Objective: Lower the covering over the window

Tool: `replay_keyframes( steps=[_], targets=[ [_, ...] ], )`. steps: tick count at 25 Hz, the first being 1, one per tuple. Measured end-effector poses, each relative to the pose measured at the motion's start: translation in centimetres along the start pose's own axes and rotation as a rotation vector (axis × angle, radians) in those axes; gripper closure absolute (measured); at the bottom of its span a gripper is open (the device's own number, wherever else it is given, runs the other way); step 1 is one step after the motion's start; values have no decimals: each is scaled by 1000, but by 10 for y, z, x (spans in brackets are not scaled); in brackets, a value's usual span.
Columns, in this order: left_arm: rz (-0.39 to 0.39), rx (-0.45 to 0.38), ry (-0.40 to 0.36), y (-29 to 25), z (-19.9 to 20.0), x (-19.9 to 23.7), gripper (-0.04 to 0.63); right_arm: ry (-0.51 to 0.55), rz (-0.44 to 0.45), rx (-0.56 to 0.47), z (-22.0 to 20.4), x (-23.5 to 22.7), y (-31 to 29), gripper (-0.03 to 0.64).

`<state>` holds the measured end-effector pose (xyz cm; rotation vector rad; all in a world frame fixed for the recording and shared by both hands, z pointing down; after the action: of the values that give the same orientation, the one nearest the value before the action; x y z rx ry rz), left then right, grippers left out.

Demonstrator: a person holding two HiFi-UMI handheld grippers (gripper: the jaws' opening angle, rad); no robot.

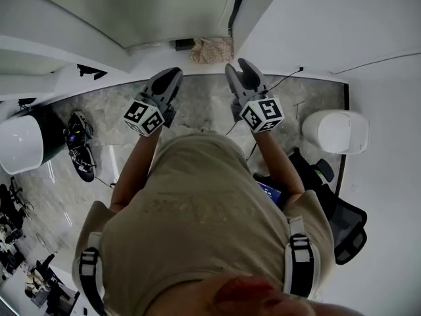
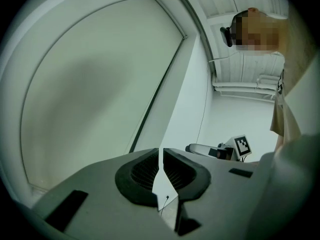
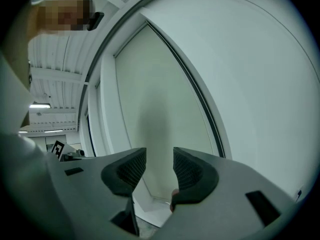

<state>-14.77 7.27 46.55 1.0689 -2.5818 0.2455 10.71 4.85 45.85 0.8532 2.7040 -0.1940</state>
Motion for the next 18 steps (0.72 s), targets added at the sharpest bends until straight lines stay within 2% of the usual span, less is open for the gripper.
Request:
replay_keyframes(
  steps=[5,9,14,18],
  targets=[
    [41,-5,6,7,1,19,554,-2,33,9,-4,3,-27,460],
    [39,3,17,4,7,39,554,-9,36,23,-9,7,-45,460],
    [-23,19,19,-23,24,77,554,-9,-23,16,-4,-3,-73,460],
    [-112,37,3,-67,41,100,554,8,-57,-11,11,-15,-94,460]
  ],
)
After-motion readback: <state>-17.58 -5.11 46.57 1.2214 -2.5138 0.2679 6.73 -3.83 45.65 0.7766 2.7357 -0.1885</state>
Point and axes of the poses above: the fingertips, and each gripper's own axes: y backward along the fingers, x to its left, z out of its top, the point moved 8 cm from there along y, backward along the fingers, and after that the axes turned 3 degrees about -z, right-handed, at the moved point
